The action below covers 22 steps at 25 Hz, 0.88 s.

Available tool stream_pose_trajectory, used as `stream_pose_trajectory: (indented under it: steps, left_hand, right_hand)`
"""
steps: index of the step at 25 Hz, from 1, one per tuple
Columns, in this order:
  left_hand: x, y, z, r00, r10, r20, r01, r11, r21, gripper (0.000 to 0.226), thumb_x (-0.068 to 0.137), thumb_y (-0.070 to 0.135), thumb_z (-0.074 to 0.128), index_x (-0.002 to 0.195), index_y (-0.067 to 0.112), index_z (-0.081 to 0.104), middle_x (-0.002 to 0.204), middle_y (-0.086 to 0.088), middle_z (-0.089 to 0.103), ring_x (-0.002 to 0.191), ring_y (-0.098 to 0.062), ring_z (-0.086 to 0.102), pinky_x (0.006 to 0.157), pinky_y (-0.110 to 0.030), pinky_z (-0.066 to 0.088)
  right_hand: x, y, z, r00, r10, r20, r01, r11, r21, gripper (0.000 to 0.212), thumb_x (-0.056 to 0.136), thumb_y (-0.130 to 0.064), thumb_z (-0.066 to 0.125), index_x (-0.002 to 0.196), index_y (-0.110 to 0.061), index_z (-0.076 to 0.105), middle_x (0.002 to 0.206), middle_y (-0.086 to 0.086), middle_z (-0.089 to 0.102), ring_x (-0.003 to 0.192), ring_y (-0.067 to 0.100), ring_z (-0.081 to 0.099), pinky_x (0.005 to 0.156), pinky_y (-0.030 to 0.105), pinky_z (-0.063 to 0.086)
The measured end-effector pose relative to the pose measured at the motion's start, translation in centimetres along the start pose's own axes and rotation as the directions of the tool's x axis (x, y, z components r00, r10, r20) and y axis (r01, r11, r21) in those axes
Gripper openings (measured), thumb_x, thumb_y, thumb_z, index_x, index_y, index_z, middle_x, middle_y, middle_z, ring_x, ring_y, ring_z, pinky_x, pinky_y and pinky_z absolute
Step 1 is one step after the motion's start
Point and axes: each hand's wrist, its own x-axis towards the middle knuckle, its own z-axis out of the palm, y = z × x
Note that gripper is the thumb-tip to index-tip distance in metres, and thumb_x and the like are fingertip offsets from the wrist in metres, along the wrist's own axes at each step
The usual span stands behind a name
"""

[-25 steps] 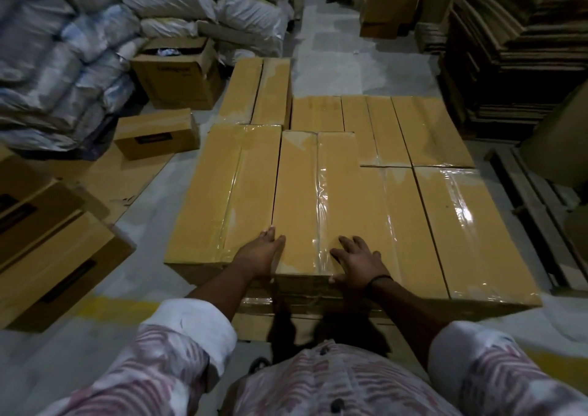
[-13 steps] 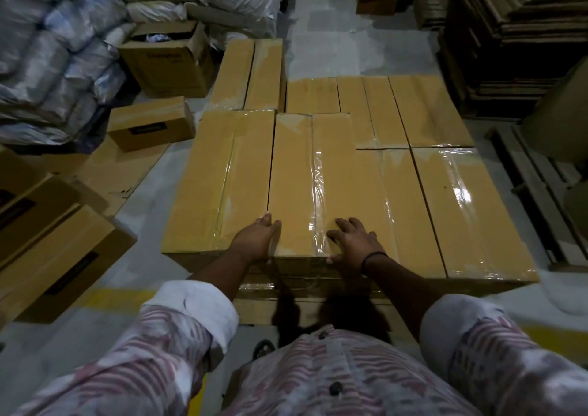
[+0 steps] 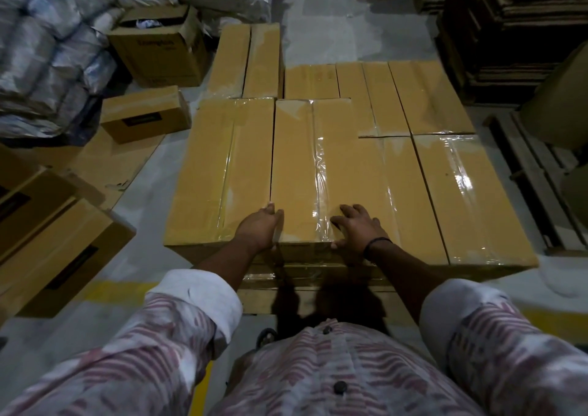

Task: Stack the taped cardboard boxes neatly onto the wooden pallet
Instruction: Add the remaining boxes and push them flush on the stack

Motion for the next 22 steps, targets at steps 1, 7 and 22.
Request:
stream_pose_trajectory:
  steps: [1,7,22]
  left_hand:
    - [0.0,0.0,0.1,1.0,-0.003,-0.007,0.003,1.0,-0.001,0.106,0.076,0.019,0.087,0.161,0.015,0.023,0.168,-0.015,0.019,0.148,-0.032,0.035,0.112,-0.04,0.042]
    - [0.4,-0.1,0.7,1.0,-0.002,-0.007,0.002,1.0,-0.028,0.106,0.076,0.02,0.088,0.161,0.015,0.024,0.168,-0.015,0.017,0.15,-0.032,0.03,0.114,-0.041,0.04]
    - [-3.0,-1.9,-2.9,0.945,-0.288,-0.152,0.178,0.849,-0.498,0.074,0.089,0.046,0.075,0.152,0.019,0.047,0.164,-0.011,0.033,0.147,-0.028,0.038,0.113,-0.032,0.035]
  right_hand:
    - [0.0,0.0,0.0,1.0,0.0,-0.001,0.0,1.0,0.003,0.067,0.086,-0.051,0.071,0.145,-0.035,0.043,0.165,-0.003,0.015,0.151,0.029,0.007,0.113,0.059,0.029]
    - [0.0,0.2,0.5,1.0,0.01,0.013,-0.01,1.0,0.0,0.07,0.085,-0.053,0.07,0.147,-0.036,0.04,0.165,-0.003,0.014,0.151,0.028,0.005,0.114,0.059,0.027]
    - [2.1,-4.9,-2.6,0.974,-0.156,-0.162,0.158,0.988,-0.001,0.061,0.092,-0.062,0.05,0.145,-0.034,0.044,0.16,-0.001,0.029,0.147,0.026,0.021,0.116,0.058,0.02]
